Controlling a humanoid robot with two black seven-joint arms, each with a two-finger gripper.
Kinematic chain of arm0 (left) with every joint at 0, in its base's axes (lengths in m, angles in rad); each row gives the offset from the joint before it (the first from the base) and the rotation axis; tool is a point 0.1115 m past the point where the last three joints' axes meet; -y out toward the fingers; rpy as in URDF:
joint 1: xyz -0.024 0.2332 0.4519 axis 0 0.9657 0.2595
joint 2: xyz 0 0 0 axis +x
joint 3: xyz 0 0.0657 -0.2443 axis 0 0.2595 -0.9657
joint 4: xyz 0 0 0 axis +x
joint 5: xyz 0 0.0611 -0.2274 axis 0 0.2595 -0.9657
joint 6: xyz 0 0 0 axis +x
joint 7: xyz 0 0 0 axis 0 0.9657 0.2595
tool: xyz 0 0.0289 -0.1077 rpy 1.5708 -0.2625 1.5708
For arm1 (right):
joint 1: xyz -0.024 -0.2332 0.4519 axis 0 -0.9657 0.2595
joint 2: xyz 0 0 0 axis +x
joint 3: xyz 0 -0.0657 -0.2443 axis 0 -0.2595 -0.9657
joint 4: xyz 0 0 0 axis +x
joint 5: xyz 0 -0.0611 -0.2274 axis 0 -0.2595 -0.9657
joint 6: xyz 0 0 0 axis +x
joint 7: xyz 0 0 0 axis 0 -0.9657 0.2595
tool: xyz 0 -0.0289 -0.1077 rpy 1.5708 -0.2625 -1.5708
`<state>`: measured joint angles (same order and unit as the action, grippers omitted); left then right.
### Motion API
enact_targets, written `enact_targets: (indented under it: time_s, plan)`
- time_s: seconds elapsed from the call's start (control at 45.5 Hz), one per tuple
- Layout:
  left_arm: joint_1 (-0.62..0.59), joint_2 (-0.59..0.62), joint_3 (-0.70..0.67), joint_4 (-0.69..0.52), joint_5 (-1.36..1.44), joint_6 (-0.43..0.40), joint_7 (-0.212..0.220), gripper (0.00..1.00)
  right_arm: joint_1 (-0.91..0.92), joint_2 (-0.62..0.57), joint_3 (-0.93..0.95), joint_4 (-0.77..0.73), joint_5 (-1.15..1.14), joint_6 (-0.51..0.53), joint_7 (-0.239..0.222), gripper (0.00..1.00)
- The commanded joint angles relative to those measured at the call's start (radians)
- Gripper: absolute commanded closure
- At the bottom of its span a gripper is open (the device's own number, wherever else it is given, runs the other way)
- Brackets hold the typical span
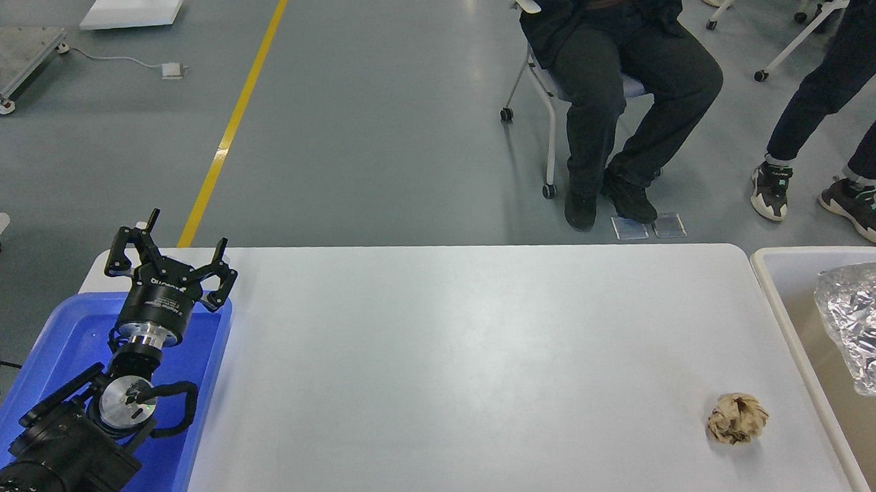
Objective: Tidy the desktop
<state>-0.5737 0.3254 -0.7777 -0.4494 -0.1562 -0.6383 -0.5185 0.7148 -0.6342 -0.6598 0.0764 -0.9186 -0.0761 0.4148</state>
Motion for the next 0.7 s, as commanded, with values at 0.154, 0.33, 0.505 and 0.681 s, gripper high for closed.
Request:
enact_targets:
  time_s: [0.154,0.33,0.505,0.681]
  plan:
    - [0.0,0.001,0.0,0.0,0.0,0.0,0.0,0.0,-0.006,0.022,0.003,-0.007,0.213,0.13,-0.214,1.0]
    - [0.0,0.0,0.0,0.0,0.0,0.0,0.0,0.0,-0.005,0.022,0.008,-0.006,0.248,0.13,-0.232,1.0]
    - [0.0,0.0,0.0,0.0,0.0,0.0,0.0,0.0,-0.005,0.037,0.006,-0.006,0.262,0.116,-0.226,0.79]
    - [0.0,0.0,0.0,0.0,0.0,0.002,0.0,0.0,-0.005,0.056,0.032,-0.006,0.284,0.108,-0.225,0.0]
